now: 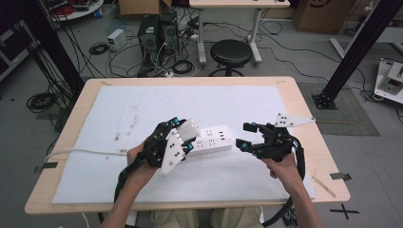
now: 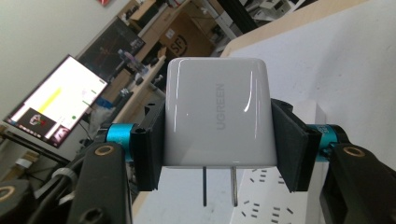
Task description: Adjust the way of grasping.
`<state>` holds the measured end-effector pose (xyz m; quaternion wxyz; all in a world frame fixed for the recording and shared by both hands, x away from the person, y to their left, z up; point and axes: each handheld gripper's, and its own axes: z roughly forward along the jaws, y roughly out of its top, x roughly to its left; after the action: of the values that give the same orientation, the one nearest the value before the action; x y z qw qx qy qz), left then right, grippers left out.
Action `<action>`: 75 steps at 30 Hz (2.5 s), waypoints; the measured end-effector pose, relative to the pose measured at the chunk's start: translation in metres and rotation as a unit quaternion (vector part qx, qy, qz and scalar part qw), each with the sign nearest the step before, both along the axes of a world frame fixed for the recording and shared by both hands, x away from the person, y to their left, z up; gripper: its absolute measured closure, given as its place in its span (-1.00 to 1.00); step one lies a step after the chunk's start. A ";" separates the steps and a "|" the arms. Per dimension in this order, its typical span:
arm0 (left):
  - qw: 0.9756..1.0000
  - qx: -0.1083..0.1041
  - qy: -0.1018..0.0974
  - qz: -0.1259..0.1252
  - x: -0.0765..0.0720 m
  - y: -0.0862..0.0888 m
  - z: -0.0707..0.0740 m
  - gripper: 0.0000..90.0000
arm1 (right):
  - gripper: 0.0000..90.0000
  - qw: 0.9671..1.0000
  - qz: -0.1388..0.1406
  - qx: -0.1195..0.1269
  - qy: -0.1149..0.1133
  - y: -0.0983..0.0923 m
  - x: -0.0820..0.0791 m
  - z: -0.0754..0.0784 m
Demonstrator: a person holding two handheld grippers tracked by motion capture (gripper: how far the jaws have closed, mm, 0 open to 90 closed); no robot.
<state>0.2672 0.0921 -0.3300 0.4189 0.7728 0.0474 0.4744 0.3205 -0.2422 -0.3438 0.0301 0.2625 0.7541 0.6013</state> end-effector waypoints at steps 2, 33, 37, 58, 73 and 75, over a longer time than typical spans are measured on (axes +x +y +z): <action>1.000 0.000 -0.010 -0.002 -0.003 -0.002 0.000 -0.06 | -0.55 1.000 0.006 0.001 0.000 0.002 0.001 0.002; 0.998 0.025 -0.055 -0.019 -0.010 -0.049 -0.008 -0.06 | -0.43 0.993 0.082 0.062 0.059 0.050 0.014 0.008; 0.998 0.028 -0.056 -0.020 -0.010 -0.053 -0.009 -0.06 | -0.43 0.993 0.084 0.060 0.062 0.052 0.015 0.007; 0.998 0.021 -0.059 -0.026 -0.012 -0.061 -0.010 -0.06 | -0.20 0.991 0.099 0.060 0.069 0.063 0.017 0.003; 0.998 0.020 -0.061 -0.026 -0.013 -0.063 -0.009 -0.06 | 0.01 0.989 0.110 0.077 0.066 0.061 0.017 0.000; 0.998 0.021 -0.061 -0.025 -0.012 -0.063 -0.010 -0.06 | 0.06 0.988 0.110 0.084 0.067 0.060 0.016 0.000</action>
<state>0.2549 0.0293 -0.3396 0.4162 0.7520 -0.0078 0.5111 0.3368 -0.1820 -0.3441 -0.1092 0.2192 0.7257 0.6429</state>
